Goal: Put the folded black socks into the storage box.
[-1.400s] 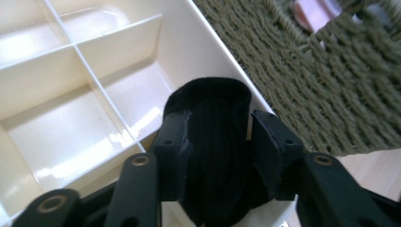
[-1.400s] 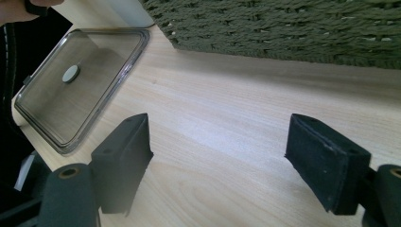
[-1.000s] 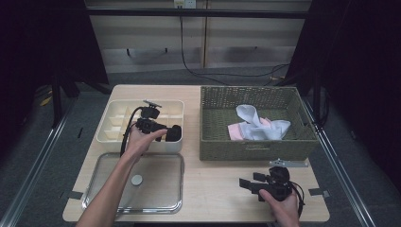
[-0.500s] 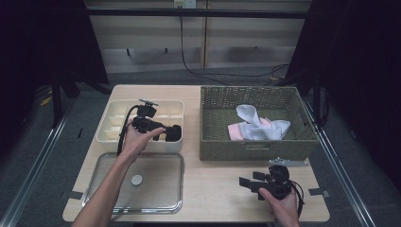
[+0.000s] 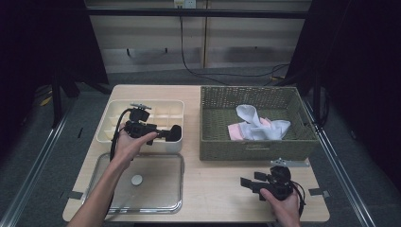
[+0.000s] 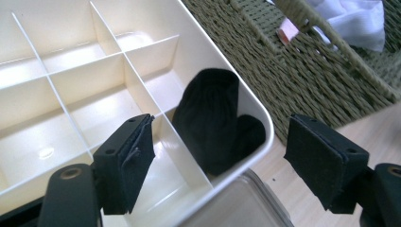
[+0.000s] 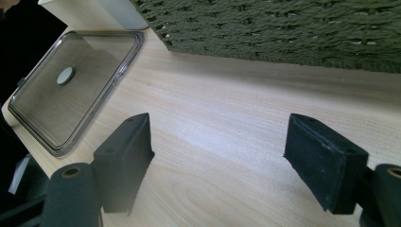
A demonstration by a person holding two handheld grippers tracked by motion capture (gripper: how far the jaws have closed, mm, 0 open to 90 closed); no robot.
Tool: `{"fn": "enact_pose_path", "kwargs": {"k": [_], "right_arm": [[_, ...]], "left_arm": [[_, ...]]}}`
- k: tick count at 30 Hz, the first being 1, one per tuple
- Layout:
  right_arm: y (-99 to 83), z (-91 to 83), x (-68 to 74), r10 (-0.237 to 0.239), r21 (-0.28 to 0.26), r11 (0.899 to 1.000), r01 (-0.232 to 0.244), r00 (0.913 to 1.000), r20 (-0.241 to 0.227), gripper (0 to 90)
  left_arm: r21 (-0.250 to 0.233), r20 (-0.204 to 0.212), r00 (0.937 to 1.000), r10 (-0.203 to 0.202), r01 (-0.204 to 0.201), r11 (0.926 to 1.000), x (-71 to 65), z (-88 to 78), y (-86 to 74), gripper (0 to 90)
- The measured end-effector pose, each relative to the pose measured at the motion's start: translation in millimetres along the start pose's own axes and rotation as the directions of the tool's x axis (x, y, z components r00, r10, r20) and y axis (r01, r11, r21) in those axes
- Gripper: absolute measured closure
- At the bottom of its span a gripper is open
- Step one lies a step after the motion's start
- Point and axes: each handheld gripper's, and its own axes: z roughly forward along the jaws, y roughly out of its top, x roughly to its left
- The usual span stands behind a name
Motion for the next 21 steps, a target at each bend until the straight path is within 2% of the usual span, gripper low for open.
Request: {"fn": "enact_pose_path", "kwargs": {"k": [7,10,11,15,16,17,18,20,21], "right_arm": [[0.2,-0.3,-0.4,0.003,0.0,1.0,-0.003,1.0,0.003,23.7],[0.4,-0.6,-1.0,0.0,-0.003,1.0,0.0,1.0,0.004,23.8],[0.5,-0.6,-1.0,0.0,-0.004,1.0,0.0,1.0,0.003,23.8],[0.4,-1.6,-1.6,-0.001,-0.005,1.0,0.001,1.0,0.003,24.0],[0.5,-1.8,-1.8,0.001,-0.006,1.0,-0.001,1.0,0.0,24.1],[0.7,-1.9,-1.9,0.004,-0.007,1.0,-0.004,1.0,-0.002,24.4],[0.8,-2.2,-1.9,0.005,-0.007,1.0,-0.005,1.0,0.001,24.5],[0.9,-2.3,-2.0,0.007,-0.008,1.0,-0.007,1.0,0.001,24.6],[1.1,-2.3,-2.1,0.006,-0.009,1.0,-0.005,1.0,0.003,24.6]], "left_arm": [[-0.031,0.0,0.9999,0.011,-0.011,0.9995,-4.0,-13.9,-8.7,24.0],[-0.03,0.02,0.9998,-0.008,0.009,0.9995,-3.5,-16.6,-12.8,23.3],[-0.024,0.023,0.9997,-0.002,0.003,0.9997,-2.6,-18.2,-14.3,23.0],[-0.035,0.009,1.0,-0.002,0.002,0.9994,-3.3,-23.1,-21.4,24.1],[-0.031,0.001,1.0,0.006,-0.006,0.9995,-3.5,-24.0,-22.6,24.8],[-0.028,-0.011,0.9995,0.03,-0.031,0.9991,-4.2,-25.8,-25.2,24.9],[-0.032,-0.014,0.9994,0.031,-0.032,0.999,-4.6,-26.9,-26.6,24.9],[-0.047,0.017,0.9998,0.013,-0.012,0.9988,-4.8,-29.6,-30.5,25.0],[-0.045,0.017,0.9998,0.014,-0.013,0.9989,-5.9,-30.6,-32.4,25.4]]}}
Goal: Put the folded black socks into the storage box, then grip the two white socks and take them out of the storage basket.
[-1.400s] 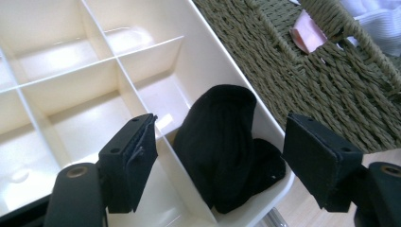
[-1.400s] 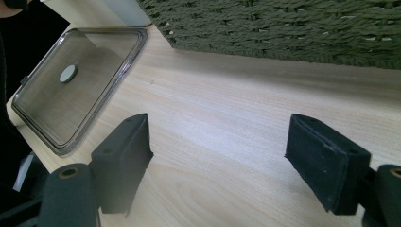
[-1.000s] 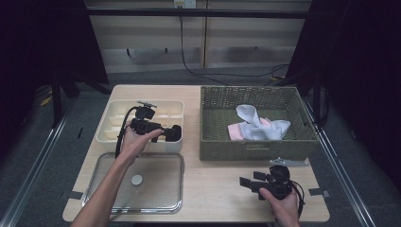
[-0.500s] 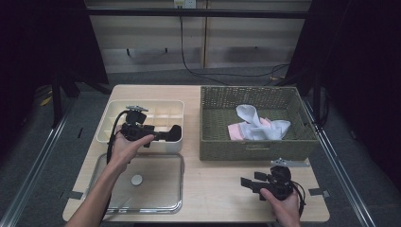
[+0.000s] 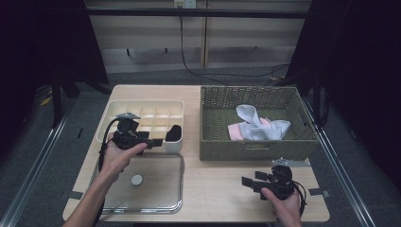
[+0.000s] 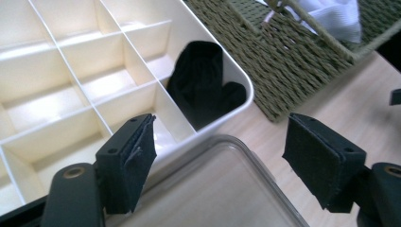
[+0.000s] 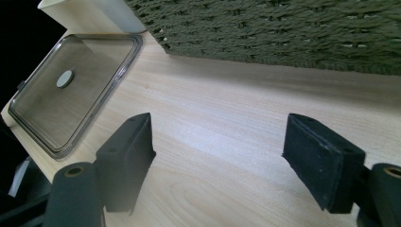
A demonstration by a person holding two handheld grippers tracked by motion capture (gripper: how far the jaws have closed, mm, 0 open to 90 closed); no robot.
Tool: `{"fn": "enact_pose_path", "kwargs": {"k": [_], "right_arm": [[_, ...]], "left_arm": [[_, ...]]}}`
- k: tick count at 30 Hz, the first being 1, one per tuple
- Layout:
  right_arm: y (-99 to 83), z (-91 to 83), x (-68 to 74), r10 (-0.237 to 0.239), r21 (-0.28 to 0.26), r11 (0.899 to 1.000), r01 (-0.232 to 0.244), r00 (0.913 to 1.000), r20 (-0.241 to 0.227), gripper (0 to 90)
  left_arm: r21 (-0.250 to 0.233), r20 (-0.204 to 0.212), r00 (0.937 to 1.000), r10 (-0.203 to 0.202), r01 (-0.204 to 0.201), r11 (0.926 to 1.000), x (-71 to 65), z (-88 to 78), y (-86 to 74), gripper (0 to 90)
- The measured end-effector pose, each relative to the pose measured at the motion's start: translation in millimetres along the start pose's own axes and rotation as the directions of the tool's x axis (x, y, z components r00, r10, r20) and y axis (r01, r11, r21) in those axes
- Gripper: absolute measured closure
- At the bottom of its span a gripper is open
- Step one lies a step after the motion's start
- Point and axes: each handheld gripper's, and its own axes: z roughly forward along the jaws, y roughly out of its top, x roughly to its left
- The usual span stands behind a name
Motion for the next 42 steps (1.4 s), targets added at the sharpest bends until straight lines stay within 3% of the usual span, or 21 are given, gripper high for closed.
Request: {"fn": "enact_pose_path", "kwargs": {"k": [1,3,11,21,27,29,34,42], "right_arm": [[0.2,-0.1,0.0,-0.001,0.0,1.0,0.001,1.0,-0.001,24.6],[0.3,-0.9,0.7,-0.002,-0.005,1.0,0.002,1.0,-0.008,24.5],[1.5,-2.2,1.9,-0.004,-0.013,1.0,0.004,0.9999,-0.009,24.6],[6.1,-6.6,5.2,-0.02,-0.024,1.0,0.02,0.9998,-0.004,24.5],[12.1,-9.0,6.5,-0.031,-0.024,0.999,0.031,0.9995,-0.003,27.0],[13.6,-8.6,7.0,-0.037,-0.023,0.999,0.037,0.9993,-0.009,27.9],[17.3,-12.6,10.6,-0.05,-0.032,0.998,0.05,0.9985,-0.02,29.1],[21.0,-19.3,9.9,-0.054,-0.051,0.997,0.053,0.9981,-0.029,29.7]], "left_arm": [[0.001,-0.002,0.9999,0.011,-0.011,0.9999,-1.0,-1.1,-2.1,25.5],[0.006,0.034,0.9994,0.004,-0.004,1.0,-1.5,-2.5,-6.3,25.6],[0.009,0.012,0.9992,0.039,-0.039,0.9992,-11.8,-5.7,-28.5,26.0],[0.015,0.021,0.9982,0.056,-0.056,0.9983,-22.6,-9.9,-50.7,26.0],[-0.011,0.02,0.9993,0.032,-0.031,0.9994,-27.0,-13.1,-62.3,25.8],[-0.004,-0.002,0.9985,0.054,-0.054,0.9985,-30.3,-14.3,-65.7,26.3],[0.025,0.022,0.9965,0.08,-0.081,0.9964,-37.0,-14.4,-76.2,28.4],[0.035,0.022,0.9986,0.049,-0.049,0.9982,-40.5,-9.7,-93.5,28.6]]}}
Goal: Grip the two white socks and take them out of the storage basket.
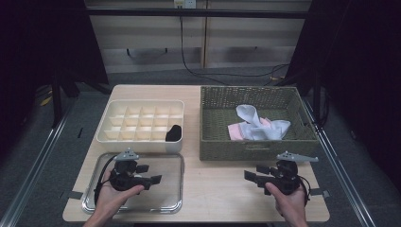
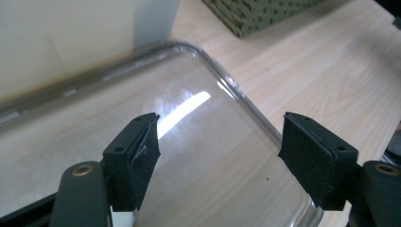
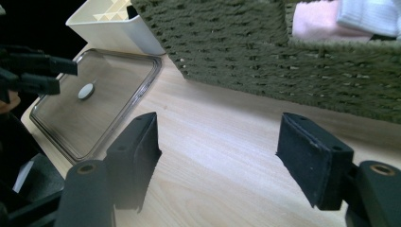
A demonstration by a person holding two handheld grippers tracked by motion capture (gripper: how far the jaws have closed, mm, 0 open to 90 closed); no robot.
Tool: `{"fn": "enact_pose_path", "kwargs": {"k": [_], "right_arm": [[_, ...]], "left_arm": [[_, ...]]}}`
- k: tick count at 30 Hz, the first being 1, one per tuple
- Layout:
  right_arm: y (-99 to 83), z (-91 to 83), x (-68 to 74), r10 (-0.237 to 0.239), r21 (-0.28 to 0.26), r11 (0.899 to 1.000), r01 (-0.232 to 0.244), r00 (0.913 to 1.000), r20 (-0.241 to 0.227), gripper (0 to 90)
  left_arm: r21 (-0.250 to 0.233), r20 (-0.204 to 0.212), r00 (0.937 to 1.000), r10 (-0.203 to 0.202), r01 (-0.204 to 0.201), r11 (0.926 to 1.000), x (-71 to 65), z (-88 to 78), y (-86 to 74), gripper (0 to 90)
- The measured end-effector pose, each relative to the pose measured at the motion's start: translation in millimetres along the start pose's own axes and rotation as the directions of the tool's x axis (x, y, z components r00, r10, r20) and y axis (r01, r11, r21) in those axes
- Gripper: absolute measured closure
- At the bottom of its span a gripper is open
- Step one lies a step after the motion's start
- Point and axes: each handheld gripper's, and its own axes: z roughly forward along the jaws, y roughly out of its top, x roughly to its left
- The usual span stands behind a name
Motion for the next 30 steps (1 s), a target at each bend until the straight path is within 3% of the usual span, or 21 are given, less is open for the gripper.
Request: {"fn": "enact_pose_path", "kwargs": {"k": [5,10,16,21,30], "right_arm": [[7.0,-6.3,-0.3,-0.001,-0.02,1.0,0.001,1.0,0.0,31.5],[17.4,-11.5,5.9,-0.024,-0.028,0.999,0.024,0.9997,-0.01,32.3],[36.9,-19.4,6.6,-0.05,-0.065,0.997,0.05,0.9987,-0.005,32.4],[54.8,-23.4,-0.6,-0.058,-0.084,0.995,0.057,0.9983,-0.003,31.7],[78.8,-17.9,-15.5,-0.063,-0.068,0.996,0.064,0.9977,0.028,32.7]], "left_arm": [[-0.007,-0.037,0.9993,-0.001,0.001,1.0,-0.5,0.5,-9.8,27.4],[0.01,-0.002,1.0,-0.004,0.004,0.9999,0.3,2.7,-12.4,26.4],[0.015,0.006,0.9999,0.009,-0.009,0.9998,-3.2,5.9,-14.5,26.0],[-0.002,0.001,0.9999,-0.015,0.015,0.9999,1.6,3.7,-15.1,26.6],[-0.005,-0.006,0.9999,-0.011,0.011,0.9999,2.9,2.5,-15.8,26.5]]}}
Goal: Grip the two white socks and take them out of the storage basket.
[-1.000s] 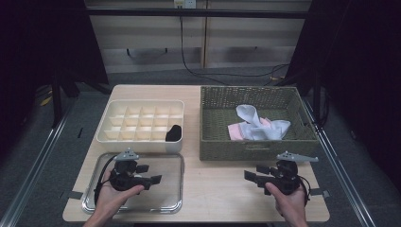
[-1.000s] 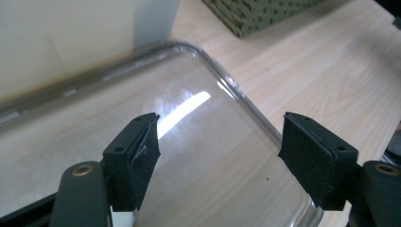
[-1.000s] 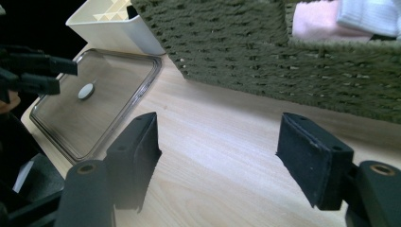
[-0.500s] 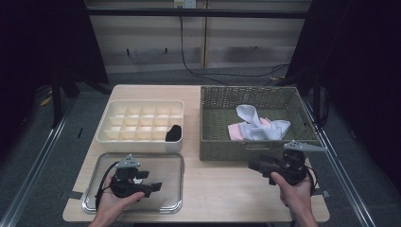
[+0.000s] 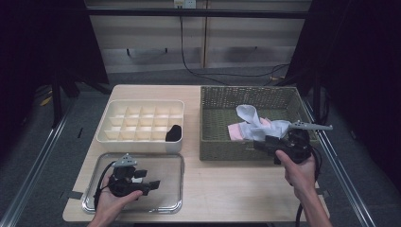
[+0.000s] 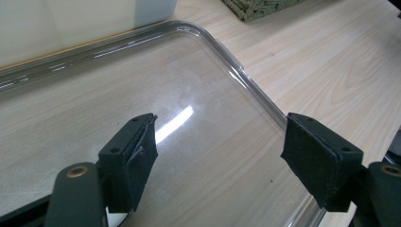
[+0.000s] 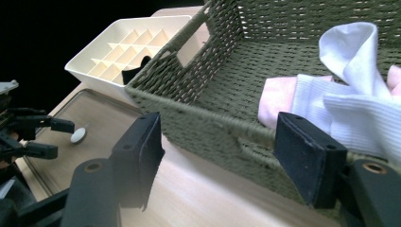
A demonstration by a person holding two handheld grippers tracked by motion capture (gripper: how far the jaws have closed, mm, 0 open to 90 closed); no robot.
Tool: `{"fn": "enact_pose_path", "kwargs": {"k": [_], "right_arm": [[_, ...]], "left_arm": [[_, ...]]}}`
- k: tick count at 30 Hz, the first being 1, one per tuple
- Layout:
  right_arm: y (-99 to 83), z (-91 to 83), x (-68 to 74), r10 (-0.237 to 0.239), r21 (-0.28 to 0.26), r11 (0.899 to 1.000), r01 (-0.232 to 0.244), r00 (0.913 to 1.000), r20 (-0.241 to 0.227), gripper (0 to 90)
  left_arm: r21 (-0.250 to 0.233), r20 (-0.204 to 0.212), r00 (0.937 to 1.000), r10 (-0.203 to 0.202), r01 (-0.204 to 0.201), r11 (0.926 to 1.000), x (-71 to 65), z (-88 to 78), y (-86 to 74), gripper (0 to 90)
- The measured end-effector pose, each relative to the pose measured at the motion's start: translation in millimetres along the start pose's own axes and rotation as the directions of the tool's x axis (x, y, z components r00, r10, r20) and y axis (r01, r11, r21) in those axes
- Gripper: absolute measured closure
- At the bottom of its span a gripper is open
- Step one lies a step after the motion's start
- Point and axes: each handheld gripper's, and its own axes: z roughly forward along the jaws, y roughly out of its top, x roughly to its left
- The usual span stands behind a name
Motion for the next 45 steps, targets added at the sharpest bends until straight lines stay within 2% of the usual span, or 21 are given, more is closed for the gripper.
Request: {"fn": "enact_pose_path", "kwargs": {"k": [4,6,9,16,22,32,38,41,45], "right_arm": [[8.6,4.4,-7.4,0.003,0.013,1.0,-0.003,1.0,0.006,34.4],[12.3,5.6,-10.0,0.005,0.016,1.0,-0.005,1.0,0.005,34.9],[17.0,9.2,-13.0,0.007,0.031,0.999,-0.008,0.9998,0.02,36.3],[29.9,18.8,-25.9,0.013,0.071,0.997,-0.016,0.999,0.043,44.4],[42.5,28.3,-40.5,0.022,0.1,0.995,-0.029,0.9972,0.071,50.9],[71.0,51.7,-58.3,0.018,0.132,0.991,-0.032,0.9941,0.107,58.3],[83.9,65.6,-67.0,0.013,0.171,0.985,-0.033,0.9932,0.115,62.0],[89.2,76.1,-75.0,0.023,0.196,0.979,-0.051,0.99,0.139,63.3],[91.5,87.2,-82.7,0.042,0.214,0.974,-0.072,0.9891,0.141,65.2]], "left_arm": [[0.006,-0.001,0.9997,0.023,-0.023,0.9997,-3.7,-0.8,0.2,25.9],[-0.006,-0.002,0.9994,0.034,-0.034,0.9994,-5.3,-3.3,0.9,24.7],[-0.022,0.005,0.9995,0.03,-0.03,0.9993,-7.2,-4.8,1.1,24.5],[-0.009,0.006,0.9991,0.043,-0.043,0.9991,-5.7,-3.9,0.6,24.5],[-0.015,0.002,0.9998,0.021,-0.021,0.9997,-0.6,-3.9,0.4,24.5],[-0.026,0.013,0.9997,0.019,-0.019,0.9995,3.4,-3.9,1.3,24.0],[-0.028,0.022,0.9994,0.026,-0.026,0.9993,3.5,-4.7,1.2,23.7],[-0.027,0.023,0.9995,0.024,-0.023,0.9994,5.0,-4.7,1.2,23.8],[-0.031,0.023,0.9995,0.021,-0.02,0.9993,6.0,-5.5,1.2,23.7]]}}
